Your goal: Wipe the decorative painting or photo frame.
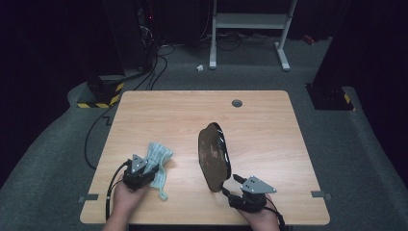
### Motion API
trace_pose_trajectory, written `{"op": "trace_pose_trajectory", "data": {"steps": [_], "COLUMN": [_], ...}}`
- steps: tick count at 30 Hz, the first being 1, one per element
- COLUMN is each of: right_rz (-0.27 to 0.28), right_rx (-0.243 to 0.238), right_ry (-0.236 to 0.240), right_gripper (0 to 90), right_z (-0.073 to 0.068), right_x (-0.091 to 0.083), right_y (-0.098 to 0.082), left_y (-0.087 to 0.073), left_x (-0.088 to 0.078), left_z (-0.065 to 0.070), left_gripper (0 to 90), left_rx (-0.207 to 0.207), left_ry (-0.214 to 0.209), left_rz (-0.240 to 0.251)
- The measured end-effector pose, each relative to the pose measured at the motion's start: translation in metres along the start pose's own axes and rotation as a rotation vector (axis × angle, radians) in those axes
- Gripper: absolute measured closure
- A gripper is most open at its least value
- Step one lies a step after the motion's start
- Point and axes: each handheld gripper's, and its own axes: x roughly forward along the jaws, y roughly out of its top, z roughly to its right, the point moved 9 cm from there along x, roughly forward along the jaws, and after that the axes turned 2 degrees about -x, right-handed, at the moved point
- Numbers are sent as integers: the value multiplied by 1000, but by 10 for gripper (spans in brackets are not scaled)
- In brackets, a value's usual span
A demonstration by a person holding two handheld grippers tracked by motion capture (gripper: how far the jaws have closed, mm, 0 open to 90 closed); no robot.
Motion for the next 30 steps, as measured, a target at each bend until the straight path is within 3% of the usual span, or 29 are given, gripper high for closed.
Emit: {"op": "trace_pose_trajectory", "data": {"steps": [18,21,27,30], "right_rz": [-32,-37,-85,-131], "right_rx": [-43,-45,-14,-9], "right_ry": [91,70,-7,-5], "right_gripper": [364,376,434,483], "right_z": [-29,-18,22,30], "right_x": [27,26,32,41], "right_y": [6,5,1,-5], "left_y": [0,0,-1,-1], "left_x": [-1,0,-1,-1], "left_z": [1,1,1,1], "left_gripper": [573,573,573,573], "left_rx": [4,4,7,7], "left_ry": [7,7,8,10], "left_rz": [0,1,-1,-2]}}
